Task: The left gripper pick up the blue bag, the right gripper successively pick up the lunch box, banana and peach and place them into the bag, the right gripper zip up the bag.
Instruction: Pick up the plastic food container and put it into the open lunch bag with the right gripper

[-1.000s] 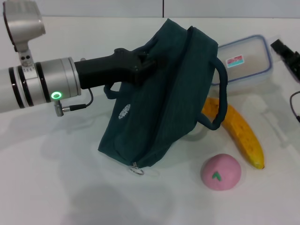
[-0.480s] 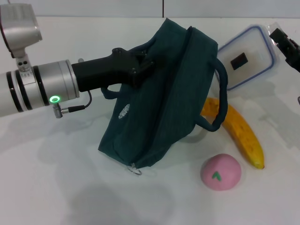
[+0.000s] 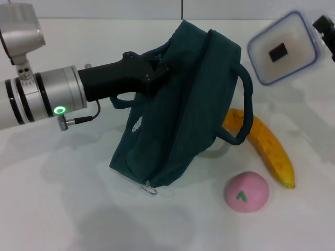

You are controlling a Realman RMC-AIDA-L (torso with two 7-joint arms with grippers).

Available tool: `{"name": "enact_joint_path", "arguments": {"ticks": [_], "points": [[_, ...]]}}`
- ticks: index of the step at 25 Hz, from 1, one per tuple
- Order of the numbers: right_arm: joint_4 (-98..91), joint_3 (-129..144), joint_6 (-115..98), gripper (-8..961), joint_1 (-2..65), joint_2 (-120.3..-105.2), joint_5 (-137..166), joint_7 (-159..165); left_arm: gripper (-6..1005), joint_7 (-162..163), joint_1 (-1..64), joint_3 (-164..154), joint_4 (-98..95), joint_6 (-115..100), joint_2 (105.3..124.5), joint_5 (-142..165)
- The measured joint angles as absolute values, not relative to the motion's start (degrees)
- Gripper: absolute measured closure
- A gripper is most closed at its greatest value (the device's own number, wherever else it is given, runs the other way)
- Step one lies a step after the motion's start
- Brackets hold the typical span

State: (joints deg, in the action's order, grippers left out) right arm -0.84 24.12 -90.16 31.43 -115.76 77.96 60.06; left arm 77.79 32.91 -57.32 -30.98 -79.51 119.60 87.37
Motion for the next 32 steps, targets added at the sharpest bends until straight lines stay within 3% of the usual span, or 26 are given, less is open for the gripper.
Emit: {"name": "enact_joint_path", "arguments": {"ticks": [17, 32], "points": [[-1.0, 25.1, -101.5, 858, 43.9, -116.02, 76.2, 65.2, 893, 76.3, 33.5, -57.3, -31.0, -79.3, 119.62, 87.5], [-1.3, 34.5, -96.6, 838, 39.9, -115.91, 76.3, 65.3, 889, 75.1, 33.6, -57.2, -30.9, -78.5, 119.62, 84.6]]}}
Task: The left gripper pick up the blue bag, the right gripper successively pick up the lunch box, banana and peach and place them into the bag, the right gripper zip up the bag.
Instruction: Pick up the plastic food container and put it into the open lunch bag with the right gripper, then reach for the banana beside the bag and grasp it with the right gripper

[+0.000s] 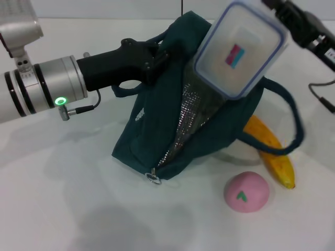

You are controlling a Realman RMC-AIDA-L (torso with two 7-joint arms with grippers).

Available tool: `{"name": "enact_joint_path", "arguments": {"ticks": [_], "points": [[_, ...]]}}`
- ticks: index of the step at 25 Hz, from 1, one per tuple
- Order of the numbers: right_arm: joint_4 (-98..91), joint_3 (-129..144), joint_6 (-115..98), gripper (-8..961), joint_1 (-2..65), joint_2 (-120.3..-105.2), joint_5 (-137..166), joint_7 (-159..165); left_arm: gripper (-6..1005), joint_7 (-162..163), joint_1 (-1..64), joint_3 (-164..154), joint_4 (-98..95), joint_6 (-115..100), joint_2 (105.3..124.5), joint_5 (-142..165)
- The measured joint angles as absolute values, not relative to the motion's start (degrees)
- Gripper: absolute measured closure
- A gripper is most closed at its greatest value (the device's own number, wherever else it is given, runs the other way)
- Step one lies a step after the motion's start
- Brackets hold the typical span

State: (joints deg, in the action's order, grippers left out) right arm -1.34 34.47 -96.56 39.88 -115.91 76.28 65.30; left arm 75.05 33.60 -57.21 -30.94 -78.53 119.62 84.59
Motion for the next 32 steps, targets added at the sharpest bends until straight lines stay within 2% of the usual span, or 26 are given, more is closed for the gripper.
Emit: {"name": "enact_joint_path", "arguments": {"ticks": [17, 23, 27, 32], "points": [[-2.1, 42.7, -88.7, 789, 42.8, -116.15, 76.4, 66.6, 886, 75.1, 34.6, -57.7, -30.1, -77.4, 119.79, 83.6], [-7.8, 43.3, -90.4, 571, 39.3, -116.11, 76.0, 66.5, 884, 75.1, 34.6, -57.5, -29.3, -77.0, 119.8, 83.6], [-16.9, 43.0, -94.7, 489, 32.1, -115.75, 73.6, 67.6, 884, 74.8, 34.2, -57.4, -29.3, -77.0, 119.8, 83.5], [-28.2, 43.6, -89.5, 387, 23.5, -115.43, 75.3, 72.2, 882, 74.2, 33.9, -57.3, -29.0, -76.7, 119.79, 83.2]]}}
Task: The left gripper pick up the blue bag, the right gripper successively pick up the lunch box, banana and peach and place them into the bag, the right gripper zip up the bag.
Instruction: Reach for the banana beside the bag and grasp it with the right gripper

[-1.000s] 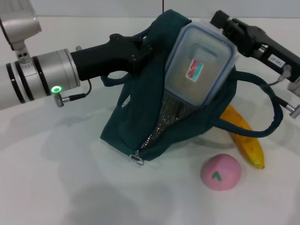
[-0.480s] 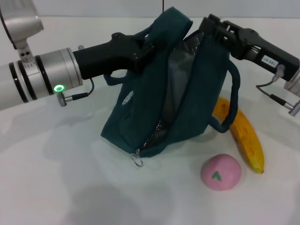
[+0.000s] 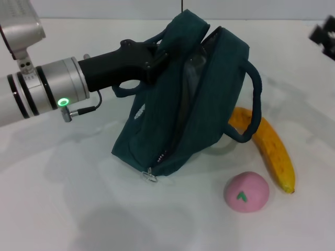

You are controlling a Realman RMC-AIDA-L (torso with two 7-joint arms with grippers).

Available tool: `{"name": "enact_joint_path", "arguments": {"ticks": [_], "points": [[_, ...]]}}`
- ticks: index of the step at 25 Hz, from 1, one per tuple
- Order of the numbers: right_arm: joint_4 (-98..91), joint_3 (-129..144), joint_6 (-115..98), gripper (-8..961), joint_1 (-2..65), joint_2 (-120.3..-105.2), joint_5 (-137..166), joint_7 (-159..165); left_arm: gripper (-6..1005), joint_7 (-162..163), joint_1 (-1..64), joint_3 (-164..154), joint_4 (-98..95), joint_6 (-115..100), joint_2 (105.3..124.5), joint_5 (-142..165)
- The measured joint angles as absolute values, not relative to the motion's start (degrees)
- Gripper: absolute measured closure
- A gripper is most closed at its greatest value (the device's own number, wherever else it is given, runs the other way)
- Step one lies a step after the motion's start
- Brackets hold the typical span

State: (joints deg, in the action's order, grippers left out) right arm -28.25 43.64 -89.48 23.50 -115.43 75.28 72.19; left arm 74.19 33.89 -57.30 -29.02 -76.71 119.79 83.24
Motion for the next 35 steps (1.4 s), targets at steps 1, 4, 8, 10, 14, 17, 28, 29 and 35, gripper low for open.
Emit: {"name": "enact_joint_path", "arguments": {"ticks": [1, 4, 8, 10, 14, 17, 28, 29, 35], "points": [[-31.2, 43.7, -87.6, 367, 21.7, -115.3, 77.9, 74.3, 882, 74.1, 33.9, -57.3, -28.9, -76.5, 119.78, 83.2], [-37.2, 43.7, -85.8, 313, 19.7, -115.24, 85.8, 81.0, 882, 73.9, 34.2, -57.4, -28.5, -75.4, 119.71, 83.2], [-44.5, 43.8, -85.7, 260, 20.1, -115.25, 99.4, 91.5, 881, 73.8, 35.1, -57.6, -27.5, -73.8, 119.7, 83.2], [-47.0, 44.9, -86.7, 261, 20.3, -115.28, 102.2, 94.1, 880, 73.5, 35.8, -57.6, -26.6, -73.4, 119.7, 83.2], [-54.6, 50.4, -86.0, 263, 20.9, -115.3, 106.7, 102.0, 879, 72.9, 36.5, -57.7, -25.7, -73.0, 119.7, 83.2], [-60.1, 53.3, -84.9, 262, 23.1, -115.29, 112.8, 108.8, 879, 72.9, 36.6, -57.7, -25.7, -72.5, 119.71, 83.2], [-67.2, 65.5, -80.5, 262, 34.8, -115.38, 131.5, 127.2, 876, 71.9, 37.3, -57.6, -25.7, -70.4, 119.8, 83.2], [-67.1, 67.3, -80.1, 262, 35.8, -115.39, 132.2, 128.3, 876, 71.9, 37.3, -57.6, -25.7, -70.4, 119.8, 83.2], [-66.2, 74.9, -76.6, 278, 38.5, -115.6, 135.3, 132.7, 875, 71.7, 37.7, -57.5, -25.9, -70.3, 119.79, 83.2]]}}
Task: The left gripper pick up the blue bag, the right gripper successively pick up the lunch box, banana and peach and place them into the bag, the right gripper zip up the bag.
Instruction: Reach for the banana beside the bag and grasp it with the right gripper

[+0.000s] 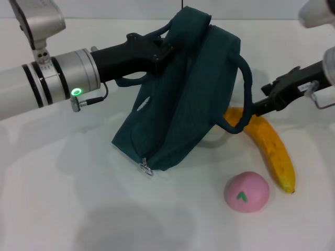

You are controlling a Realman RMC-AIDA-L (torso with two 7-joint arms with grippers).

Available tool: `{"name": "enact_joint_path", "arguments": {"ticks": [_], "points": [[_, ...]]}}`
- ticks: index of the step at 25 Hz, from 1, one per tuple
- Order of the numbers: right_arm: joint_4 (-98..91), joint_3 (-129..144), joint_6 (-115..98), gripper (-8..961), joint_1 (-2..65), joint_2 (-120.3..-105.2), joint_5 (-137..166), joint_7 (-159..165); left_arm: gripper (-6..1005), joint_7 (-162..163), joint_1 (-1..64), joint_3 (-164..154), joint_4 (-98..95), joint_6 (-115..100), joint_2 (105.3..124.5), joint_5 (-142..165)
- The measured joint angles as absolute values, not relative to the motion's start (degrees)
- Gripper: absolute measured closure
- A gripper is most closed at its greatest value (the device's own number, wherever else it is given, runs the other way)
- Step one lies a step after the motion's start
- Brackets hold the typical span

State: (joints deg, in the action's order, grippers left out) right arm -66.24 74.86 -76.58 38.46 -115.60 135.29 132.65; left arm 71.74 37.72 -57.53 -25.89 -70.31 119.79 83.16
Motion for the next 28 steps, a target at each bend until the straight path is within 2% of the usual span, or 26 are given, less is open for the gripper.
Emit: {"name": "enact_joint_path", "arguments": {"ticks": [28], "points": [[-55.3, 86.2, -66.5, 389, 42.8, -116.05, 136.7, 135.3, 868, 71.5, 37.7, -57.7, -26.1, -70.4, 119.79, 83.0]]}}
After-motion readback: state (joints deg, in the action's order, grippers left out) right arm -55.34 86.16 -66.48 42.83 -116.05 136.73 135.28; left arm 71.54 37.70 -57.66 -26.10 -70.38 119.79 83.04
